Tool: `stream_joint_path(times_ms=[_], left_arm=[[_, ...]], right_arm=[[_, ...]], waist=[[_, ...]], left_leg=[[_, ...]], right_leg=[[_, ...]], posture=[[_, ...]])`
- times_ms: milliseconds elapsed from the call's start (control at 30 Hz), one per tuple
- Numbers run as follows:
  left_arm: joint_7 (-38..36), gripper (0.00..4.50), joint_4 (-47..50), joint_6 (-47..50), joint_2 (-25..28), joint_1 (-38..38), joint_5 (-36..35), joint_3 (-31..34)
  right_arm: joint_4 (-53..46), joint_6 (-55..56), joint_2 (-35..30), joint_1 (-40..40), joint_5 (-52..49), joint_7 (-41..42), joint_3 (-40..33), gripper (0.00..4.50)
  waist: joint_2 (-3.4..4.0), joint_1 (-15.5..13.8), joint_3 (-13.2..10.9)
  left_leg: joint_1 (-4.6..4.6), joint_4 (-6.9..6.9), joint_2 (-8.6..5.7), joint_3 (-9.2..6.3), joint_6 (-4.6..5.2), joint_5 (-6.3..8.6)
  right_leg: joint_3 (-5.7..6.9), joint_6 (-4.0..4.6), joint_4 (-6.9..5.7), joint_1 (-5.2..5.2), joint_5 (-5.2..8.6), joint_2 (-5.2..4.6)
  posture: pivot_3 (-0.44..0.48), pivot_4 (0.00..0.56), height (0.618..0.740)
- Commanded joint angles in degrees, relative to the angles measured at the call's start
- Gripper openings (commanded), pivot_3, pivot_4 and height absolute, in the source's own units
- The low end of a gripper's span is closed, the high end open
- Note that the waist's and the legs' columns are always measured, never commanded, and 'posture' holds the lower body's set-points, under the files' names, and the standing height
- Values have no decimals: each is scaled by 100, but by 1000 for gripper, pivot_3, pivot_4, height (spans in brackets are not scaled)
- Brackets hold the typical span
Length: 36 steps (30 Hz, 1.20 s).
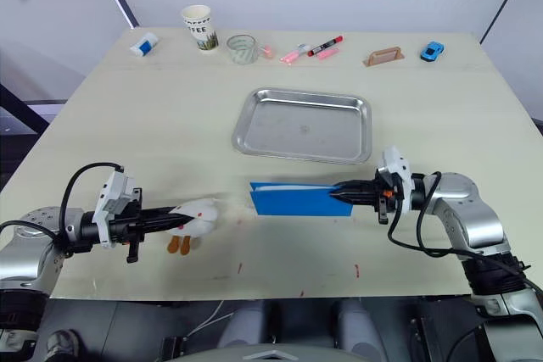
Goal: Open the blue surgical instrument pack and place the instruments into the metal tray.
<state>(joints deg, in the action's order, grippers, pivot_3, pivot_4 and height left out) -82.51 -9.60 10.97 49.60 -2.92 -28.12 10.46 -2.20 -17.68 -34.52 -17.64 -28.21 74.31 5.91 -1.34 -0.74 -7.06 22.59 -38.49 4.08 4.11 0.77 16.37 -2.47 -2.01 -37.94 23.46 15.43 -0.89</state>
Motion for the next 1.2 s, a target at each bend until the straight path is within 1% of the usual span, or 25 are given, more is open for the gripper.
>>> stream_joint_path(times_ms=[33, 200, 300, 400, 500, 533, 567, 633, 700, 800, 900, 1000, 1067, 1200], left_arm=[[29, 101, 199, 54, 90, 128, -58, 161], [136, 101, 450, 184, 103, 219, -90, 183], [241, 101, 594, 510, 115, 196, -194, 186], [235, 1114, 645, 754, 218, 142, -305, 275], [245, 2303, 669, 885, 257, 45, -501, 502], [253, 2629, 789, 1153, 282, -77, -765, 606], [267, 2720, 937, 1425, 300, -209, -1010, 657], [342, 2720, 1209, 1895, 306, -444, -1364, 657], [362, 2720, 1453, 2089, 242, -597, -1484, 505], [508, 2720, 1646, 2065, -17, -837, -1455, 253], [518, 2720, 1611, 1823, -230, -976, -1193, -65], [448, 1985, 1435, 1471, -447, -1054, -888, -411], [415, 999, 1319, 1261, -533, -1081, -712, -549], [483, 999, 1144, 1009, -754, -1178, -524, -693]], right_arm=[[-380, -21, -52, 83, -98, -31, -98, 0], [-445, 163, 18, 203, 88, -255, -77, 0], [-405, 286, 34, 249, 167, -280, -28, 0], [-357, 466, 14, 353, 291, -258, 34, 0], [-333, 541, 22, 421, 306, -264, 38, 0], [-340, 551, 20, 435, 300, -263, 35, 0], [-349, 546, 21, 434, 284, -269, 26, 0], [-360, 528, 17, 417, 265, -276, 18, 0], [-334, 536, 10, 396, 268, -266, 16, 0], [-308, 546, 4, 365, 278, -266, 19, 0], [-332, 527, 3, 353, 270, -285, 24, 0], [-363, 523, -4, 369, 270, -291, 30, 0], [-384, 510, -3, 374, 268, -303, 35, 0], [-421, 497, -8, 394, 262, -315, 40, 0]], waist=[[1, 1, 0], [-1, -4, 1], [-1, -5, 1], [-1, -1, 1], [-2, -3, 1], [-2, -3, 1], [-3, -8, 2], [-10, -14, 5], [-9, -9, 4], [-1, 2, 2], [-3, 1, 3], [-4, -2, 3], [-4, -2, 4], [-5, -3, 4]], left_leg=[[0, 0, 0, 0, 0, 0], [-1, 0, 1, 1, 0, 0], [-1, 0, 1, 0, 0, 0], [-1, 0, 1, 0, 0, 0], [-2, 0, 1, 1, 0, 0], [-2, 0, 1, 0, 0, 0], [-2, 0, 1, 0, 0, 0], [-1, -1, 1, -3, 0, 0], [-1, -2, 1, -4, 0, 0], [-4, 0, 0, 0, -1, 0], [-4, 0, 0, -1, -1, -1], [-4, -1, 0, 0, -1, -1], [-4, -1, 0, 0, -1, -1], [-4, -1, -1, 0, -2, -1]], right_leg=[[0, 0, 0, 0, 0, 0], [0, 0, 0, 0, 0, 0], [0, 0, 0, 0, 0, 0], [0, 0, -1, 0, 0, 0], [0, 0, 0, 0, 0, 1], [0, 0, -1, 0, 0, 1], [1, 0, -1, 0, 0, 1], [3, 0, -1, -1, 0, 0], [3, 0, -1, -2, 0, 0], [-2, 0, 0, -2, 0, 1], [-2, 0, -1, -2, 0, 3], [-3, 0, -1, -2, 0, 3], [-3, 0, -1, -2, 0, 3], [-3, 0, 0, -2, 0, 4]], posture=[[0, 150, 740], [0, 150, 740], [0, 150, 740], [0, 150, 740], [0, 150, 740], [0, 150, 740], [0, 150, 740], [0, 150, 740], [0, 150, 740], [0, 150, 740], [0, 150, 740], [0, 150, 740], [0, 150, 740], [0, 150, 740]])
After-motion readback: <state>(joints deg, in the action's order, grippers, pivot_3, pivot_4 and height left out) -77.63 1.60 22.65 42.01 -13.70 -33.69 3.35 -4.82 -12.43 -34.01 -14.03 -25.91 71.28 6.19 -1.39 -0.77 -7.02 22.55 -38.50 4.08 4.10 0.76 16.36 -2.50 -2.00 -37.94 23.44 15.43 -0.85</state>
